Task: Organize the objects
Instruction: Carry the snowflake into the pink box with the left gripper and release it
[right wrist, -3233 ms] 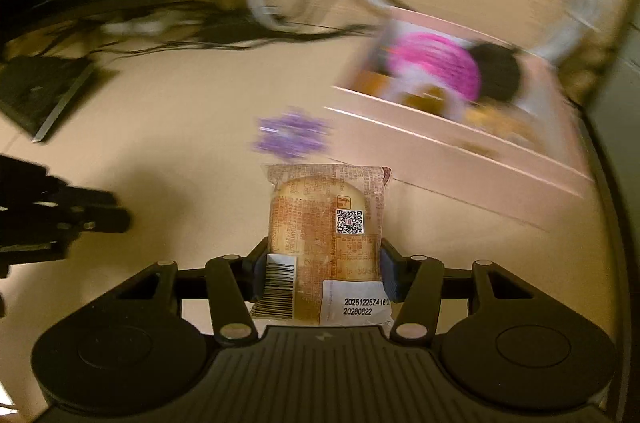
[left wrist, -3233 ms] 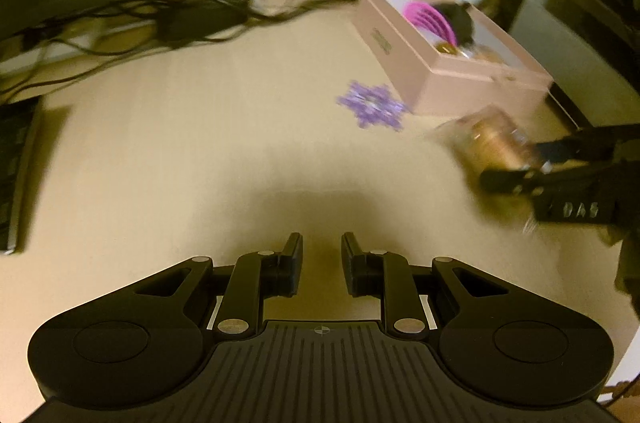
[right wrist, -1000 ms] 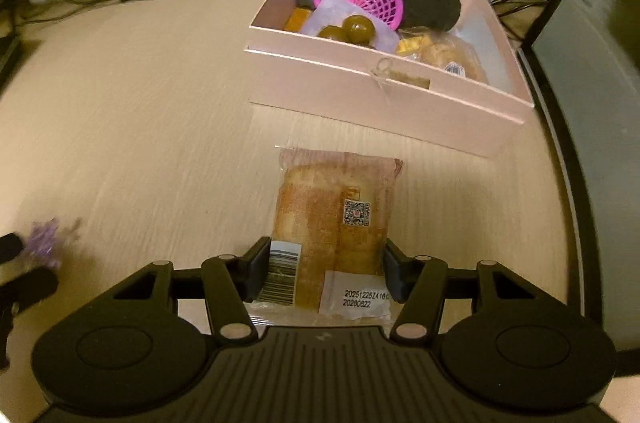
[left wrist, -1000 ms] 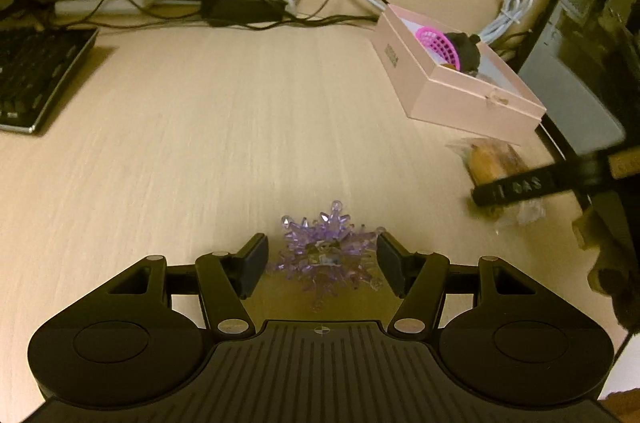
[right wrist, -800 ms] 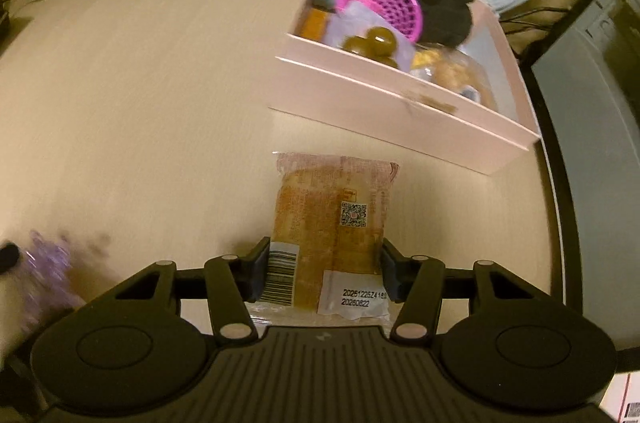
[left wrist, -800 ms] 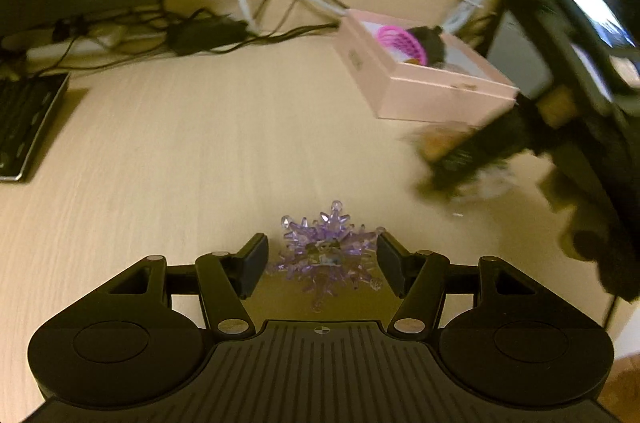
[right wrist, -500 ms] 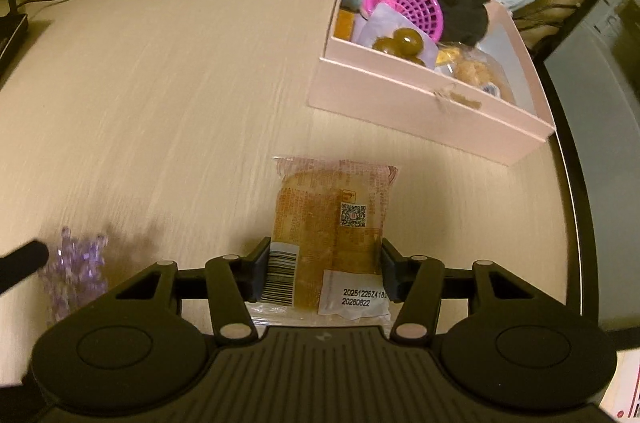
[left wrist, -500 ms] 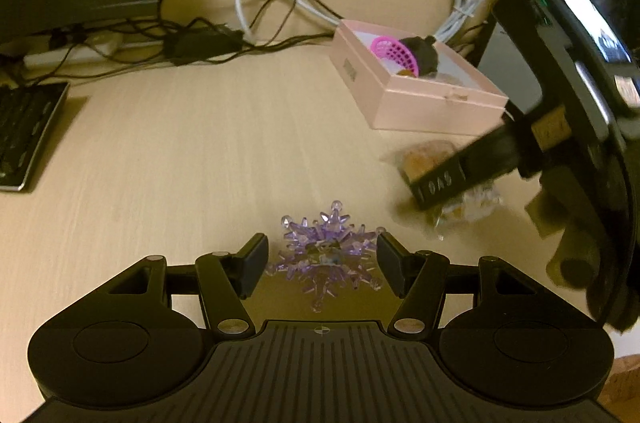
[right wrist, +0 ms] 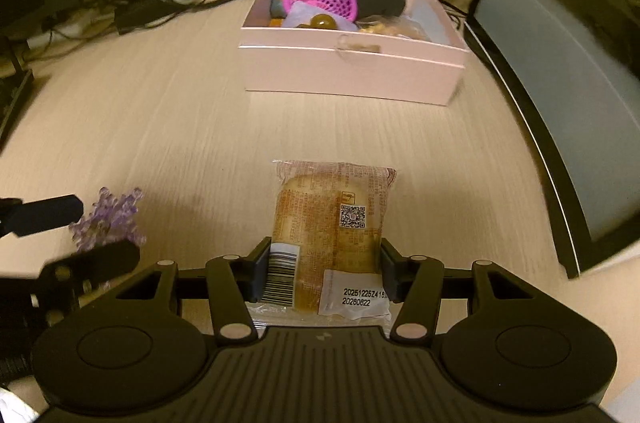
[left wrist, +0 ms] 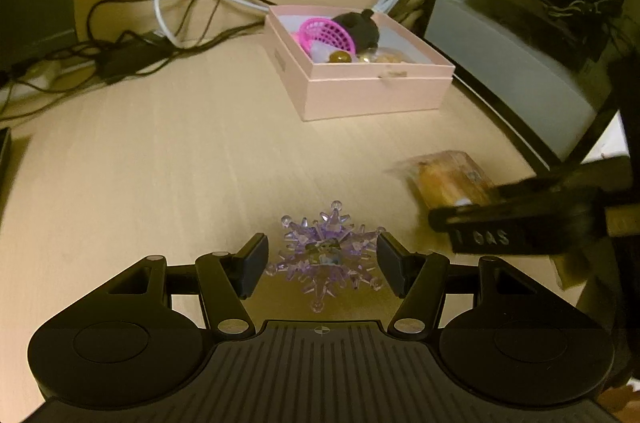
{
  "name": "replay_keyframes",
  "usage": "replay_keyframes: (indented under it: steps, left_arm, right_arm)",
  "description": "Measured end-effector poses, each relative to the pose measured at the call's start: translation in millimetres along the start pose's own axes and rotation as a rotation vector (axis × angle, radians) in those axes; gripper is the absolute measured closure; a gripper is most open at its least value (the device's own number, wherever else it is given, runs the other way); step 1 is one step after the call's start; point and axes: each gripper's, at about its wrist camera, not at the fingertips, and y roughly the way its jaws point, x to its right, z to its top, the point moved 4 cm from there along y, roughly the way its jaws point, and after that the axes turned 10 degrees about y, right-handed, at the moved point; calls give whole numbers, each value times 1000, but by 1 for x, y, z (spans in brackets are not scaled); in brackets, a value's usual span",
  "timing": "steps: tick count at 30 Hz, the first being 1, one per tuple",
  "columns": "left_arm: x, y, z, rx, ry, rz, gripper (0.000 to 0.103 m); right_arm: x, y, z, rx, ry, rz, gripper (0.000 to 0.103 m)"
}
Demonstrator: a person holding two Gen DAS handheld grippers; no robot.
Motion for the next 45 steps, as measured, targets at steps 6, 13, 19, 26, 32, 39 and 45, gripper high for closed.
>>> replay_keyframes:
  steps: [6, 13, 19, 26, 32, 39, 45]
  left_arm:
    - [1, 0, 9, -20, 32, -29, 38]
    - [0, 10, 42, 10, 19, -35, 38]
    - [12, 25, 75, 24, 34, -38, 38]
    - [31, 50, 92, -10, 98, -43, 38]
    - [31, 63, 94, -12, 125, -137, 38]
    - [38, 66, 93, -24, 229, -218, 38]
    - [48, 74, 92, -47, 233, -294, 38]
  right_arm:
    - [20, -16, 1, 29, 16, 20, 50]
    - [33, -33, -3, 59, -48, 30, 50]
    - [50, -33, 1, 64, -30, 23, 50]
    - [63, -28, 8, 115, 0, 64, 50]
    - [46, -12, 6, 117, 22, -8, 50]
    - [37, -13, 3, 130, 161, -145, 50]
    - [48, -27, -3, 139, 256, -255, 50]
